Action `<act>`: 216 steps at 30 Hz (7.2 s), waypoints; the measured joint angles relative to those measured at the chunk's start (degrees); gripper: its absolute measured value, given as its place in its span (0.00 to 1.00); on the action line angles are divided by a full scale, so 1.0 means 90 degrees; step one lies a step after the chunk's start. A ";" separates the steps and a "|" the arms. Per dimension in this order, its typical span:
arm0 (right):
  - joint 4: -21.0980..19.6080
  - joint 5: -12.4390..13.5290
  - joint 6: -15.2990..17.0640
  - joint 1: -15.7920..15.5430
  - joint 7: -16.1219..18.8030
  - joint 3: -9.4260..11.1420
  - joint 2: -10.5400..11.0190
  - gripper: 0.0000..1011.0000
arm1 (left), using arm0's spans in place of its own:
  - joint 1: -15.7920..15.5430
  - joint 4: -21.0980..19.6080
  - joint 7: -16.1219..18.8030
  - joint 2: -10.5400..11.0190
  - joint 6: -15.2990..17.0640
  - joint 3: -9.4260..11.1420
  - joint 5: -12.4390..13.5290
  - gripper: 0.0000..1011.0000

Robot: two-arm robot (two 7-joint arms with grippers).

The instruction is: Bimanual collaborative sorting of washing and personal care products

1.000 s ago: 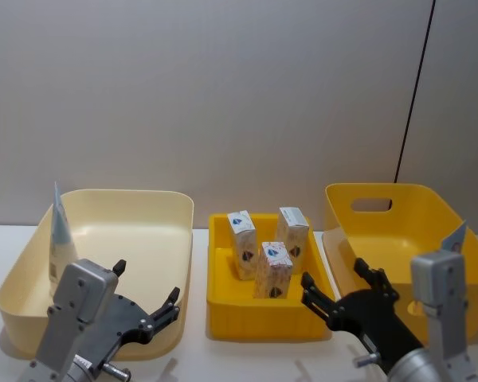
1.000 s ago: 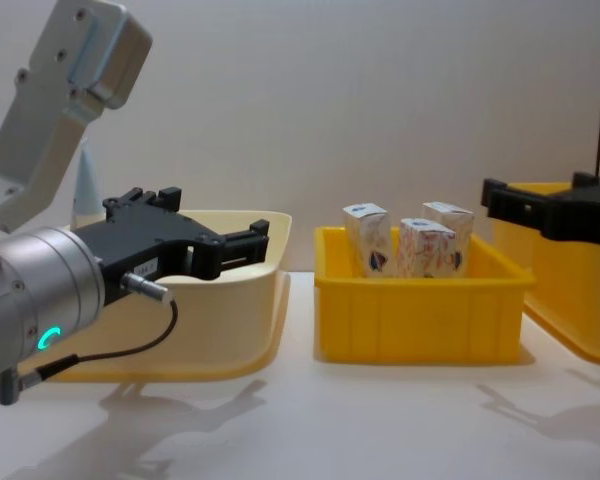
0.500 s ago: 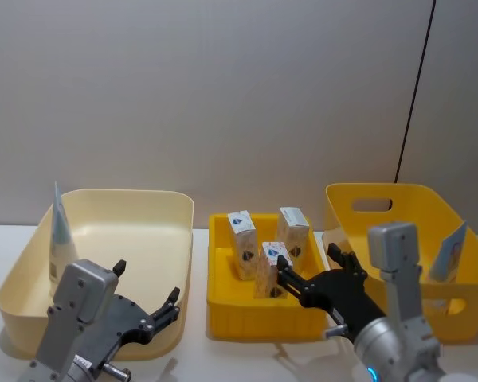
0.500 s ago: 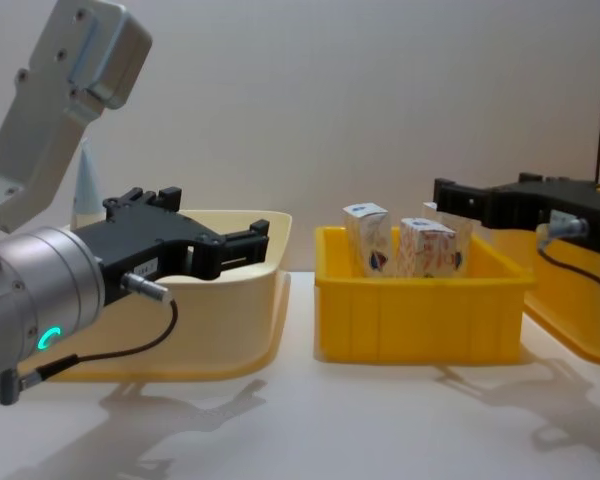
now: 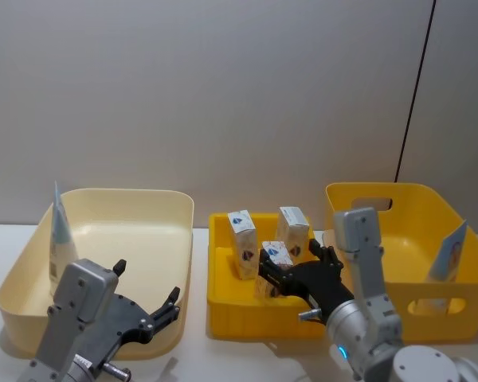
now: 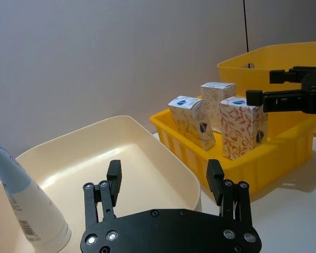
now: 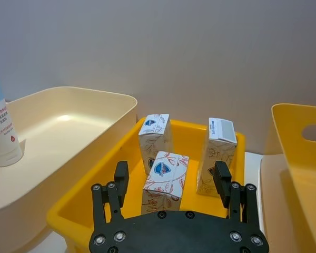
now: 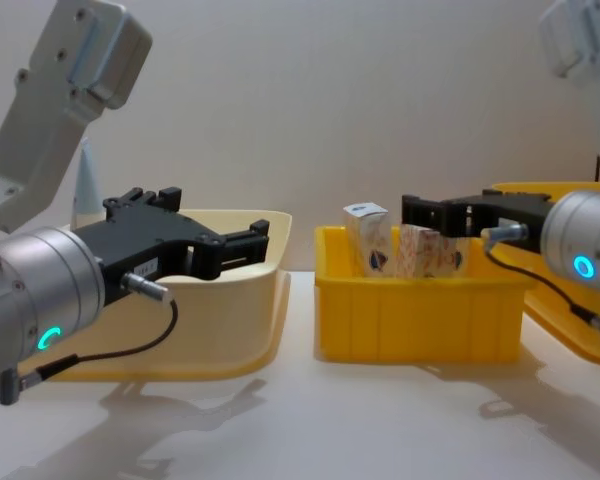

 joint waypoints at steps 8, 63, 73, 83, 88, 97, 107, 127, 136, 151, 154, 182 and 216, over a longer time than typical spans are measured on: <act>0.0459 -0.0046 0.0147 0.0286 -0.0036 -0.0036 -0.0228 0.99 | 0.0000 0.0000 0.0000 0.0000 0.0000 -0.0001 0.0000 0.99; 0.0848 -0.0078 0.0061 0.0438 -0.0268 0.0197 -0.0716 0.44 | 0.0000 -0.0001 0.0000 0.0000 0.0001 0.0000 0.0000 0.99; 0.0582 -0.0077 -0.0534 0.0403 -0.0164 0.0373 -0.0660 0.44 | 0.0000 0.0000 0.0000 0.0000 0.0001 0.0000 0.0000 0.99; 0.0117 -0.0055 -0.1110 0.0317 -0.0144 0.0687 -0.0571 0.44 | 0.0000 -0.0001 0.0000 0.0000 0.0001 0.0000 0.0000 0.99; -0.0232 -0.0054 -0.1297 0.0197 -0.0229 0.0913 -0.0496 0.44 | 0.0000 -0.0001 0.0000 0.0000 0.0001 0.0000 0.0000 0.99; -0.0799 -0.0131 -0.1324 -0.0079 -0.0428 0.1228 -0.0388 0.44 | 0.0000 0.0000 0.0000 0.0000 0.0001 0.0000 0.0000 0.99; -0.1265 -0.0252 -0.1019 -0.0392 -0.0507 0.1374 -0.0274 0.44 | 0.0000 0.0000 0.0000 0.0000 0.0001 0.0000 0.0000 0.99; -0.1670 -0.0722 -0.0220 -0.0859 -0.0894 0.1475 -0.0213 0.45 | 0.0000 -0.0001 0.0000 0.0000 0.0001 0.0000 0.0000 0.99; -0.1582 -0.0868 0.0036 -0.0929 -0.0988 0.1529 -0.0218 0.44 | 0.0000 0.0000 0.0000 0.0000 0.0001 -0.0001 0.0000 0.99; -0.1449 -0.0986 0.0192 -0.0927 -0.1057 0.1571 -0.0259 0.57 | 0.0000 -0.0001 0.0000 0.0000 0.0001 0.0000 0.0000 0.99; -0.1434 -0.1003 0.0210 -0.0927 -0.1073 0.1577 -0.0265 0.68 | 0.0000 -0.0001 0.0000 0.0000 0.0001 0.0000 0.0000 0.99; -0.1488 -0.0779 -0.0121 -0.0989 -0.0601 0.1613 -0.0238 0.99 | 0.0000 -0.0001 0.0000 0.0000 0.0001 0.0000 0.0000 0.99; -0.2073 0.0285 -0.0876 -0.1977 0.0143 0.0939 0.0778 0.99 | 0.0000 -0.0001 0.0000 0.0000 0.0000 -0.0001 0.0000 0.99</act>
